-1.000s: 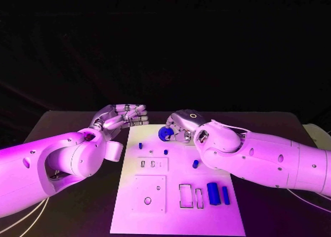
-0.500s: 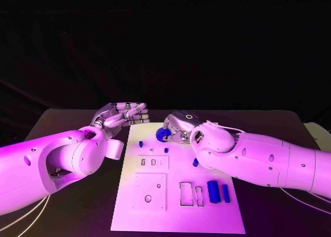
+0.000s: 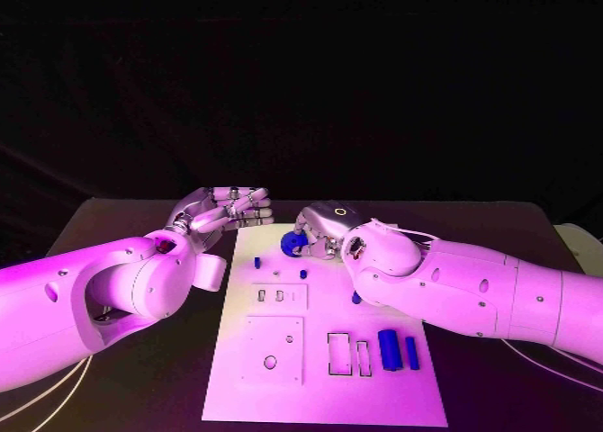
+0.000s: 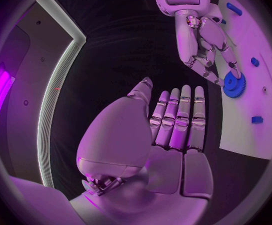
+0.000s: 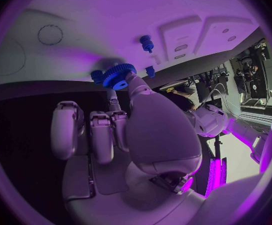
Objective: Assemble the parts on the task board
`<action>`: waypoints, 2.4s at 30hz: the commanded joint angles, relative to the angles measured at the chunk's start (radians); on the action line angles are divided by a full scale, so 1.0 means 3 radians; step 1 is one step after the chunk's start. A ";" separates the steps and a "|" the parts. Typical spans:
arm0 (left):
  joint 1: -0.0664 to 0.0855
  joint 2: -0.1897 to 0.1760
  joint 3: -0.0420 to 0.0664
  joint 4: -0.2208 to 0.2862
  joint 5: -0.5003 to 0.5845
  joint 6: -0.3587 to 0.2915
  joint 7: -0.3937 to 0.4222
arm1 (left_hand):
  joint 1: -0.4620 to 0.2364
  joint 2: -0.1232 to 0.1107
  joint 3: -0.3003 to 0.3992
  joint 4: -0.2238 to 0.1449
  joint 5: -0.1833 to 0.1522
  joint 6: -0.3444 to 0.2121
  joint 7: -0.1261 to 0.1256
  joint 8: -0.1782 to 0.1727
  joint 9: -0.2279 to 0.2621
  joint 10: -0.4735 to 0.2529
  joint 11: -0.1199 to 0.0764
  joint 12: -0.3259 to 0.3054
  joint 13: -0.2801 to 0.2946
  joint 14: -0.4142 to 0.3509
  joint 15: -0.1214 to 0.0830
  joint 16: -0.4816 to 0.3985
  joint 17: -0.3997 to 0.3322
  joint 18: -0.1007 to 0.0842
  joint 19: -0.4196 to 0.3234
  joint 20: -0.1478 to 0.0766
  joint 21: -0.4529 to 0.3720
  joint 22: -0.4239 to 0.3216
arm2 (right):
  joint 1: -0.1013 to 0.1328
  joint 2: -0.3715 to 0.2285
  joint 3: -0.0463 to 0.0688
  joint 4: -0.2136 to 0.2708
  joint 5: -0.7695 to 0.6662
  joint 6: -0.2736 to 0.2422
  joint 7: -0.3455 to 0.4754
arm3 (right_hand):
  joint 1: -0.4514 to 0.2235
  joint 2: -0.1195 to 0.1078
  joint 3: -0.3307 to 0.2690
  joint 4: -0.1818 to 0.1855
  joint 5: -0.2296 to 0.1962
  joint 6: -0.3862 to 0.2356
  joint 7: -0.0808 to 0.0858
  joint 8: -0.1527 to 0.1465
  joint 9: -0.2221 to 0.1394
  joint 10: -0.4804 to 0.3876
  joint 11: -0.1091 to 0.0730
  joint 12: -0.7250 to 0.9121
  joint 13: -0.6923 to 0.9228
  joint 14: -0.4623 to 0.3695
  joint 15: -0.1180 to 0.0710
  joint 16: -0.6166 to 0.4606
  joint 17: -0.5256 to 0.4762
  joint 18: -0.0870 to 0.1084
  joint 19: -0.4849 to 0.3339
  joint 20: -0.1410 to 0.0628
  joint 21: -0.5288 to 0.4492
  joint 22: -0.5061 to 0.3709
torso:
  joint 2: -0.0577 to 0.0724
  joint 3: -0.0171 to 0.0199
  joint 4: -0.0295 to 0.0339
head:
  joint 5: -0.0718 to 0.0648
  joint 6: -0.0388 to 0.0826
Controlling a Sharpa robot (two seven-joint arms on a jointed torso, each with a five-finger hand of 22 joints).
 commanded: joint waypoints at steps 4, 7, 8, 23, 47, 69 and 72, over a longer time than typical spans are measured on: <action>0.0006 0.0009 0.0003 0.0004 0.0005 0.0064 0.0008 | 0.0005 0.0024 -0.0006 -0.0021 0.0001 -0.0010 0.0023 -0.0016 -0.0002 0.0001 0.0019 -0.0007 -0.0003 -0.0003 0.0014 -0.0012 -0.0001 0.0034 -0.0008 0.0007 -0.0012 -0.0003 | -0.0015 0.0023 -0.0007 -0.0025 -0.0023 0.0071 0.0033 | -0.0057 -0.0013 0.0002 0.0037 -0.0041 -0.0010 -0.0024 -0.0060 -0.0019 0.0125 0.0045 -0.0029 0.0569 0.0329 0.0030 0.0005 0.0794 -0.0018 -0.0010 0.0021 -0.0028 0.0051 | -0.0002 -0.0001 -0.0002 | 0.0005 -0.0001; 0.0006 0.0010 0.0003 0.0004 0.0005 0.0067 0.0006 | 0.0005 0.0024 -0.0006 -0.0021 0.0001 -0.0010 0.0023 -0.0016 -0.0002 0.0001 0.0019 -0.0007 -0.0003 -0.0003 0.0014 -0.0012 -0.0001 0.0034 -0.0008 0.0007 -0.0012 -0.0003 | -0.0017 0.0027 -0.0008 -0.0023 -0.0014 0.0092 0.0041 | -0.0072 -0.0019 0.0001 0.0046 -0.0048 -0.0019 -0.0016 -0.0076 -0.0025 0.0122 0.0053 -0.0033 0.0567 0.0328 0.0038 0.0005 0.0793 -0.0017 -0.0011 0.0027 -0.0030 0.0051 | -0.0001 -0.0002 0.0001 | 0.0000 -0.0005; 0.0005 0.0011 0.0003 0.0002 0.0005 0.0067 0.0005 | 0.0005 0.0024 -0.0006 -0.0021 0.0001 -0.0010 0.0023 -0.0016 -0.0002 0.0001 0.0019 -0.0007 -0.0003 -0.0003 0.0014 -0.0012 -0.0001 0.0034 -0.0008 0.0007 -0.0012 -0.0003 | -0.0018 0.0025 -0.0008 -0.0018 -0.0011 0.0105 0.0043 | -0.0072 -0.0019 0.0001 0.0046 -0.0048 -0.0019 -0.0016 -0.0076 -0.0025 0.0122 0.0053 -0.0033 0.0567 0.0328 0.0038 0.0005 0.0793 -0.0017 -0.0011 0.0027 -0.0030 0.0051 | -0.0002 -0.0001 0.0001 | 0.0000 -0.0005; 0.0005 0.0010 0.0003 -0.0004 0.0005 0.0066 0.0003 | 0.0010 0.0026 -0.0005 -0.0025 0.0001 -0.0010 0.0024 -0.0019 -0.0002 0.0001 0.0020 -0.0011 -0.0003 -0.0003 0.0015 -0.0017 -0.0001 0.0034 -0.0009 0.0007 -0.0013 -0.0005 | -0.0024 -0.0020 -0.0009 0.0001 -0.0008 0.0079 0.0023 | -0.0095 -0.0025 -0.0002 0.0062 -0.0050 -0.0006 -0.0014 -0.0083 -0.0026 0.0121 0.0057 -0.0034 0.0566 0.0328 0.0043 0.0004 0.0792 -0.0017 -0.0013 0.0035 -0.0033 0.0051 | -0.0003 0.0002 -0.0002 | 0.0008 0.0005; 0.0005 0.0007 0.0003 -0.0010 0.0005 0.0059 -0.0010 | 0.0010 0.0028 -0.0005 -0.0027 0.0000 -0.0013 0.0028 -0.0025 -0.0002 -0.0003 0.0023 -0.0018 -0.0003 -0.0006 0.0018 -0.0026 -0.0001 0.0034 -0.0012 0.0008 -0.0015 -0.0007 | -0.0027 -0.0024 -0.0009 -0.0011 0.0125 0.0248 0.0048 | -0.0838 -0.0047 -0.0514 0.0430 -0.0270 -0.0290 0.0084 -0.0332 -0.0144 0.0062 0.0152 -0.0095 0.0511 0.0328 0.0130 0.0005 0.0794 -0.0003 -0.0043 0.0120 -0.0096 0.0036 | 0.0000 0.0000 -0.0001 | 0.0004 0.0006; 0.0005 0.0007 0.0002 -0.0012 0.0005 0.0054 -0.0014 | 0.0008 0.0030 -0.0005 -0.0026 0.0000 -0.0015 0.0029 -0.0027 -0.0002 -0.0005 0.0025 -0.0020 -0.0003 -0.0008 0.0019 -0.0029 -0.0002 0.0033 -0.0013 0.0008 -0.0015 -0.0008 | -0.0029 -0.0076 -0.0011 0.0001 0.0177 0.0165 0.0046 | -0.0763 0.0099 -0.0593 0.0415 -0.0072 -0.0220 0.0086 -0.0320 -0.0158 0.0099 0.0155 -0.0044 0.0557 0.0337 0.0132 0.0020 0.0831 -0.0016 -0.0002 0.0125 -0.0054 0.0100 | 0.0000 0.0003 0.0000 | 0.0002 0.0005; 0.0005 0.0003 0.0002 -0.0012 0.0005 0.0054 -0.0014 | 0.0008 0.0030 -0.0005 -0.0026 0.0000 -0.0015 0.0029 -0.0027 -0.0002 -0.0005 0.0025 -0.0020 -0.0003 -0.0008 0.0019 -0.0029 -0.0002 0.0033 -0.0013 0.0008 -0.0015 -0.0008 | -0.0030 -0.0154 -0.0010 0.0084 0.0181 -0.0017 0.0082 | -0.0725 0.0124 -0.0611 0.0410 0.0004 -0.0188 0.0080 -0.0314 -0.0158 0.0111 0.0150 -0.0030 0.0570 0.0340 0.0129 0.0026 0.0843 -0.0022 0.0016 0.0123 -0.0032 0.0127 | -0.0003 0.0004 -0.0004 | 0.0006 0.0000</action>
